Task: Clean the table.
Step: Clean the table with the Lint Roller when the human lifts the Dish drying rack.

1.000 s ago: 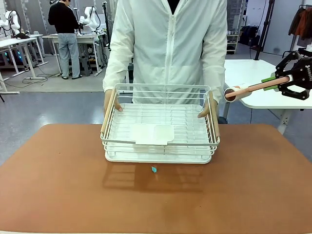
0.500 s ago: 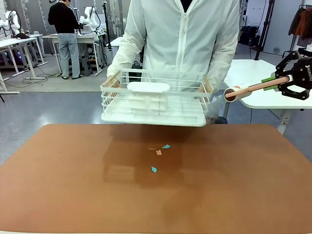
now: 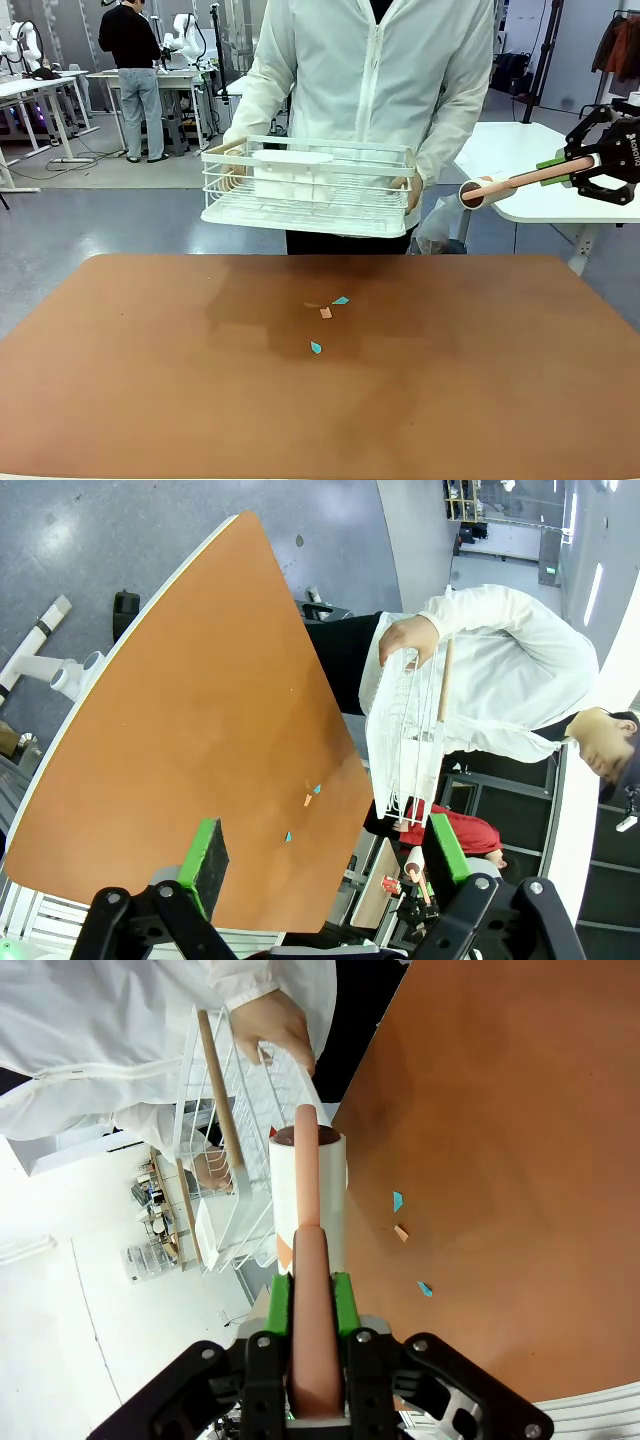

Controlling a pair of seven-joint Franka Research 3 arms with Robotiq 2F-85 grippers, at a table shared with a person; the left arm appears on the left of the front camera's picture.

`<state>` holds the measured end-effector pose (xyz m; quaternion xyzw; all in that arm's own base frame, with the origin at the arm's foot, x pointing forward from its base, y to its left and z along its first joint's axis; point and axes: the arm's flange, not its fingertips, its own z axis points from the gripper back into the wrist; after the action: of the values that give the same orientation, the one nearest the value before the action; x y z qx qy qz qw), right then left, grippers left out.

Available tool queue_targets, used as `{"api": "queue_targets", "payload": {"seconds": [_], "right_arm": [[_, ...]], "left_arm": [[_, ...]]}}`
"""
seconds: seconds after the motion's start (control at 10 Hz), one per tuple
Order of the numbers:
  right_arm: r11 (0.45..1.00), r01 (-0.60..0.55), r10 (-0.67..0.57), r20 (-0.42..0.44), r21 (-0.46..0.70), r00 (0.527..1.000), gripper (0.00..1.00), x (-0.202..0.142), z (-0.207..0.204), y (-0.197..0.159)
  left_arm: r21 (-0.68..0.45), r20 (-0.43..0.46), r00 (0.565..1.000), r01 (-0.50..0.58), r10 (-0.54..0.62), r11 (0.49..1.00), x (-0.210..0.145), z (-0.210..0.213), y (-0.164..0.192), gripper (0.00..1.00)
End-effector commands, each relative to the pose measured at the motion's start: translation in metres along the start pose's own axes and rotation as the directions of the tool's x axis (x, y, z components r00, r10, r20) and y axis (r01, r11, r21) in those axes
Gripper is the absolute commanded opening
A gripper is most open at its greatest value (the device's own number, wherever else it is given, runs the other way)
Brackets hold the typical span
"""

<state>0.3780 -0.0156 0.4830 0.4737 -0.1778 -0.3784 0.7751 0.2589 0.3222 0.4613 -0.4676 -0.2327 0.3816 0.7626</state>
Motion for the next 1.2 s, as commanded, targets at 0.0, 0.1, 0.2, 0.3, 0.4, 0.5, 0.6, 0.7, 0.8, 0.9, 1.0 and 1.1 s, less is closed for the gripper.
{"api": "queue_targets", "payload": {"seconds": [0.0, 0.1, 0.2, 0.3, 0.4, 0.5, 0.6, 0.7, 0.8, 0.9, 1.0, 1.1], "right_arm": [[1.000, -0.002, 0.002, -0.006, 0.000, 1.000, 0.00, -0.0011, -0.0002, 0.0006], [1.000, -0.002, 0.002, -0.006, 0.000, 1.000, 0.00, -0.0011, -0.0002, 0.0006], [1.000, -0.002, 0.002, -0.006, 0.000, 1.000, 0.00, -0.0011, -0.0002, 0.0006], [1.000, -0.002, 0.002, -0.006, 0.000, 1.000, 0.00, -0.0011, -0.0002, 0.0006], [1.000, -0.002, 0.002, -0.006, 0.000, 1.000, 0.00, -0.0011, -0.0002, 0.0006], [1.000, -0.002, 0.002, -0.006, 0.000, 1.000, 0.00, -0.0011, -0.0002, 0.0006], [1.000, -0.002, 0.002, -0.006, 0.000, 1.000, 0.00, -0.0011, -0.0002, 0.0006], [1.000, -0.002, 0.002, -0.006, 0.000, 1.000, 0.00, -0.0011, -0.0002, 0.0006], [1.000, -0.002, 0.002, -0.006, 0.000, 1.000, 0.00, -0.0011, -0.0002, 0.0006], [1.000, -0.002, 0.002, -0.006, 0.000, 1.000, 0.00, -0.0011, -0.0002, 0.0006], [1.000, -0.002, 0.002, -0.006, 0.000, 1.000, 0.00, -0.0011, -0.0002, 0.0006], [1.000, -0.002, 0.002, -0.006, 0.000, 1.000, 0.00, -0.0011, -0.0002, 0.0006]], "left_arm": [[-0.022, -0.004, 1.000, 0.014, -0.014, 1.000, 0.0020, 0.0030, 0.0004, 1.00], [-0.022, -0.004, 1.000, 0.014, -0.014, 1.000, 0.0020, 0.0030, 0.0004, 1.00], [-0.022, -0.004, 1.000, 0.014, -0.014, 1.000, 0.0020, 0.0030, 0.0004, 1.00], [-0.022, -0.004, 1.000, 0.014, -0.014, 1.000, 0.0020, 0.0030, 0.0004, 1.00], [-0.022, -0.004, 1.000, 0.014, -0.014, 1.000, 0.0020, 0.0030, 0.0004, 1.00], [-0.022, -0.004, 1.000, 0.014, -0.014, 1.000, 0.0020, 0.0030, 0.0004, 1.00], [-0.022, -0.004, 1.000, 0.014, -0.014, 1.000, 0.0020, 0.0030, 0.0004, 1.00], [-0.022, -0.004, 1.000, 0.014, -0.014, 1.000, 0.0020, 0.0030, 0.0004, 1.00], [-0.022, -0.004, 1.000, 0.014, -0.014, 1.000, 0.0020, 0.0030, 0.0004, 1.00], [-0.022, -0.004, 1.000, 0.014, -0.014, 1.000, 0.0020, 0.0030, 0.0004, 1.00], [-0.022, -0.004, 1.000, 0.014, -0.014, 1.000, 0.0020, 0.0030, 0.0004, 1.00], [-0.022, -0.004, 1.000, 0.014, -0.014, 1.000, 0.0020, 0.0030, 0.0004, 1.00]]}}
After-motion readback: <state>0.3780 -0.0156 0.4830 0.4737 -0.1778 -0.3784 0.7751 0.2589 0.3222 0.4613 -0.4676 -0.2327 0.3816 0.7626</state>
